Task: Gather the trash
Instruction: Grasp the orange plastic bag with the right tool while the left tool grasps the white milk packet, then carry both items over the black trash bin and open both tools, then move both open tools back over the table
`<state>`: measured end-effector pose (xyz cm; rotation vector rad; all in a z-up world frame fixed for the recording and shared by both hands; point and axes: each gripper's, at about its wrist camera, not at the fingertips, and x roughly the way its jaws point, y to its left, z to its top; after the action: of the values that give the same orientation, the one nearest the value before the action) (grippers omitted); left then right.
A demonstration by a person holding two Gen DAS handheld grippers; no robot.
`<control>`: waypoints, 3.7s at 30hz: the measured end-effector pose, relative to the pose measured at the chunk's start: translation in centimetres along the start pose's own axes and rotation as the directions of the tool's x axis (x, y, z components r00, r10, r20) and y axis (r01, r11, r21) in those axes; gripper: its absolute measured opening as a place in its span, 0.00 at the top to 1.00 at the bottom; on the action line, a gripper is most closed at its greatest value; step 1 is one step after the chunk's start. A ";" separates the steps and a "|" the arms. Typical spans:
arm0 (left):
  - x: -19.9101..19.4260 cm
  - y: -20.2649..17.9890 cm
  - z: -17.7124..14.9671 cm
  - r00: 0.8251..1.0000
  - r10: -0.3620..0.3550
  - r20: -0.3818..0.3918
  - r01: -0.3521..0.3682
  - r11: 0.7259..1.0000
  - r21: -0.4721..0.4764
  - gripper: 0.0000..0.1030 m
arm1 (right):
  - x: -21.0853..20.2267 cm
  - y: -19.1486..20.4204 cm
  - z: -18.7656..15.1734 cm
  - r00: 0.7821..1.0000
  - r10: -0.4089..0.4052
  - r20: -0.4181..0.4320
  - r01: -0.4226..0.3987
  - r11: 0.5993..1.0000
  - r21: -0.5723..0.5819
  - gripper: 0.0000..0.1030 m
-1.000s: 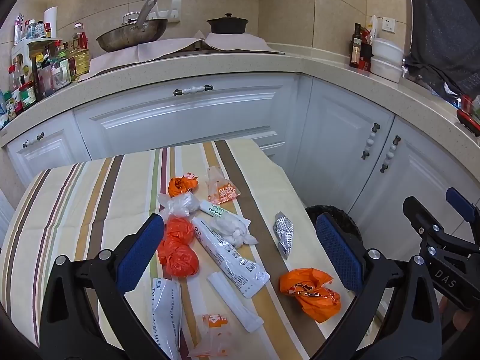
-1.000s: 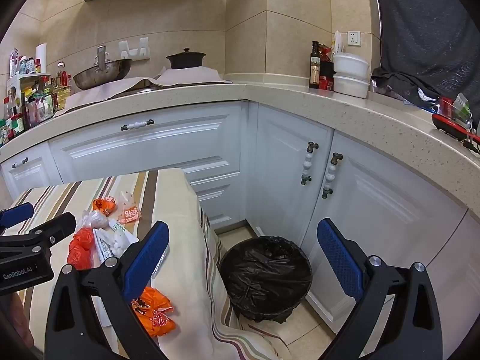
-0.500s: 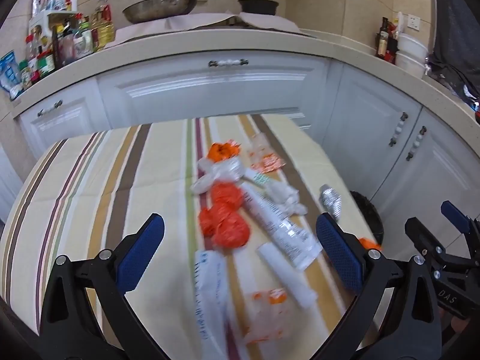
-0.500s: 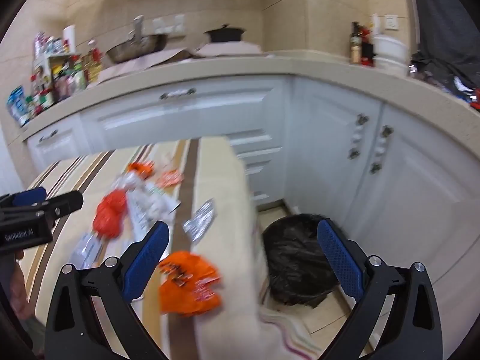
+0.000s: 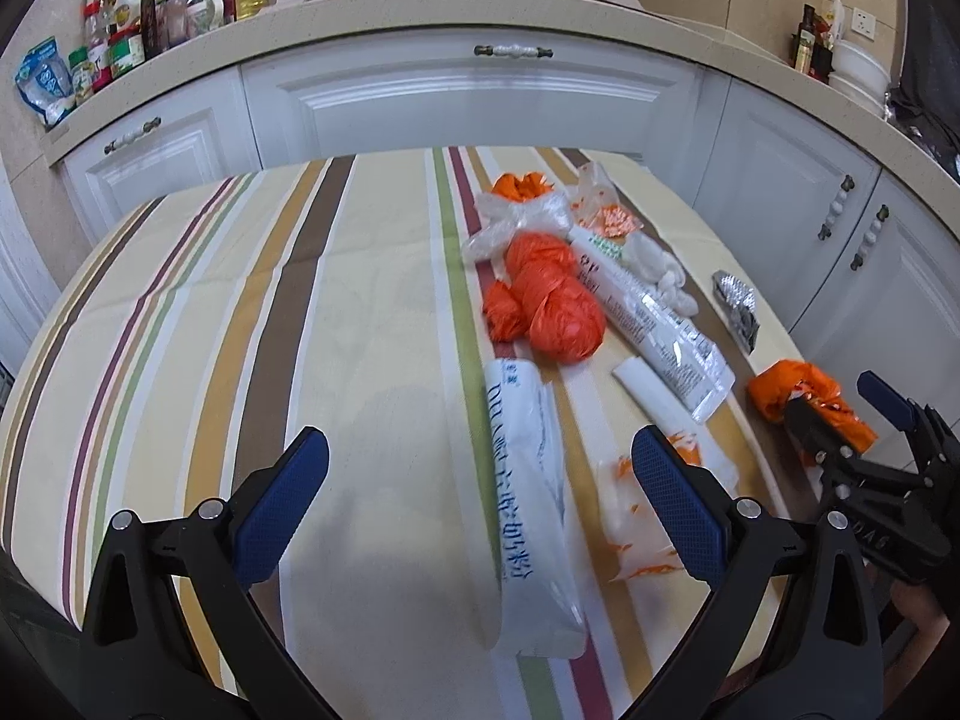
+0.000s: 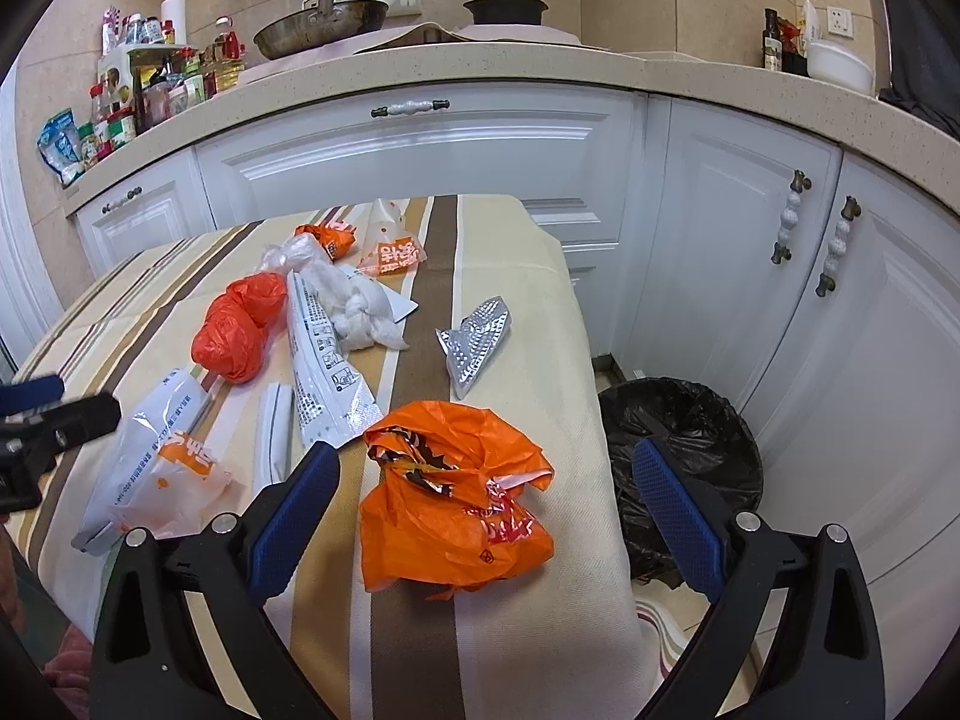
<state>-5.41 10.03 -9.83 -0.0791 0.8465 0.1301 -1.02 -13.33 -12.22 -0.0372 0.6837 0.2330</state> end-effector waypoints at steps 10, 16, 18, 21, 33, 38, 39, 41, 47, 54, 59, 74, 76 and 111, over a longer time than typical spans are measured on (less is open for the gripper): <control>1.6 0.3 -0.9 0.999 -0.013 -0.051 0.013 1.000 0.002 0.18 | 0.8 0.2 0.0 0.999 0.033 -0.044 -0.033 0.999 -0.005 0.46; 2.7 -0.1 -2.0 0.994 -0.035 -0.105 0.036 0.999 0.010 0.42 | 0.7 0.2 -0.4 0.999 0.032 -0.041 -0.033 0.999 -0.009 0.52; 2.8 -0.2 -2.4 0.994 -0.030 -0.103 0.033 0.999 0.025 0.52 | 0.6 0.1 -0.4 0.999 0.035 -0.036 -0.035 0.999 -0.007 0.52; 2.6 -0.3 -2.6 0.996 -0.036 -0.088 0.039 0.999 0.035 0.78 | 0.5 0.1 -0.4 0.999 0.035 -0.028 -0.035 0.999 -0.002 0.53; -0.5 -0.2 -1.0 0.999 -0.033 0.036 0.031 0.999 0.034 0.79 | -1.0 -1.1 0.3 1.000 0.003 0.031 -0.004 1.000 0.019 0.54; -1.8 -2.4 1.2 0.991 -0.093 0.092 0.087 0.994 0.070 0.79 | -1.6 -2.8 0.7 0.998 -0.040 0.058 0.037 0.998 0.048 0.54; -1.9 -3.1 1.7 0.989 -0.109 0.097 0.101 0.991 0.083 0.79 | -1.8 -3.3 0.8 0.997 -0.052 0.063 0.049 0.997 0.054 0.54; -1.8 -4.6 2.5 0.985 -0.145 0.097 0.135 0.985 0.105 0.79 | -2.0 -4.4 1.1 0.994 -0.080 0.073 0.075 0.995 0.070 0.54; -1.2 -10.7 4.4 0.968 -0.221 0.121 0.196 0.962 0.189 0.79 | -2.4 -8.2 1.7 0.983 -0.157 0.091 0.146 0.982 0.117 0.54; 1.0 -17.3 6.3 0.962 -0.252 0.107 0.222 0.947 0.234 0.79 | -2.0 -12.1 2.5 0.967 -0.230 0.109 0.212 0.965 0.158 0.54; 3.0 -21.6 7.4 0.966 -0.238 0.099 0.205 0.943 0.262 0.79 | -1.4 -14.3 3.2 0.958 -0.260 0.119 0.239 0.957 0.166 0.54; 10.6 -30.6 8.7 0.987 -0.163 0.017 0.148 0.935 0.323 0.79 | 3.4 -20.4 2.6 0.962 -0.266 0.063 0.245 0.941 0.233 0.54; 11.4 -31.2 9.0 0.988 -0.155 0.010 0.144 0.935 0.324 0.79 | 4.0 -21.0 2.5 0.962 -0.266 0.057 0.246 0.940 0.237 0.54; 6.6 -23.2 10.5 0.989 -0.106 0.099 0.083 0.973 0.215 0.44 | 1.9 -17.5 3.5 0.970 -0.234 0.067 0.214 0.951 0.222 0.39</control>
<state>10.10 -11.13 -7.42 0.0859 0.7411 -0.0455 6.51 -29.62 -11.41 0.1010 0.6026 -0.0587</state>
